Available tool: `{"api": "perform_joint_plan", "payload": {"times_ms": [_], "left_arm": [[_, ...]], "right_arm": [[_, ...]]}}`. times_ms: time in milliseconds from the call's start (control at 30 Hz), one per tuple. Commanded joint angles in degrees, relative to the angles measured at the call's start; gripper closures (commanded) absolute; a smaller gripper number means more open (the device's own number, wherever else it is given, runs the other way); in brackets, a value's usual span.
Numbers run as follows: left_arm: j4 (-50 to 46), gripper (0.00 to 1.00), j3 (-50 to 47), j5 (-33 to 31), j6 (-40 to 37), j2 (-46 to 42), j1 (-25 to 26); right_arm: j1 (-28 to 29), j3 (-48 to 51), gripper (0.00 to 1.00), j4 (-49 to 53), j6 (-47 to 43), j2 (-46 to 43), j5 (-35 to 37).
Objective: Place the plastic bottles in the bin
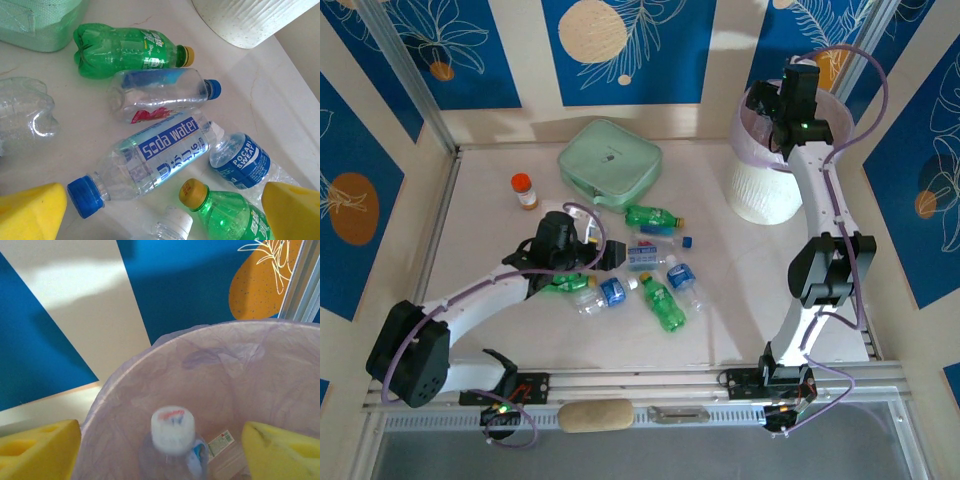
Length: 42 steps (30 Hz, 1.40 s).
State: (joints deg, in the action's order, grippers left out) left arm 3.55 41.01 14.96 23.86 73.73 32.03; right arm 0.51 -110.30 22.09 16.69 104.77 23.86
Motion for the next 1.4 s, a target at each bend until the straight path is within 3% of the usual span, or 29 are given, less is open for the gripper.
{"api": "perform_joint_plan", "payload": {"times_ms": [0,100,200,333,700,967,1367], "left_arm": [[-0.7,0.0,1.9,-0.9,-0.8,0.4,0.7],[-0.6,0.0,1.9,-1.2,-0.7,0.4,0.6],[-1.2,0.0,2.1,-1.3,-0.6,0.4,0.7],[-2.7,0.0,2.1,-1.3,-0.4,0.0,0.8],[-13.3,0.0,1.7,-1.7,-1.1,-4.9,2.0],[-22.4,0.0,1.7,-1.5,-2.3,-7.7,3.4],[-26.5,0.0,0.1,-1.6,-1.0,-4.4,7.1]], "right_arm": [[-0.2,2.5,0.13,-3.2,0.7,-5.8,-0.4],[0.0,6.8,0.1,-5.6,2.2,-10.6,-3.6],[1.1,12.0,0.01,-6.1,3.5,-16.0,-7.7],[4.0,21.1,0.01,-6.5,5.2,-23.7,-13.1],[18.8,46.6,0.01,-6.9,17.3,-38.9,-17.7],[28.4,61.6,0.01,-15.2,31.2,-40.0,-16.8],[31.7,58.8,0.01,-14.1,33.3,-30.6,-16.0]]}}
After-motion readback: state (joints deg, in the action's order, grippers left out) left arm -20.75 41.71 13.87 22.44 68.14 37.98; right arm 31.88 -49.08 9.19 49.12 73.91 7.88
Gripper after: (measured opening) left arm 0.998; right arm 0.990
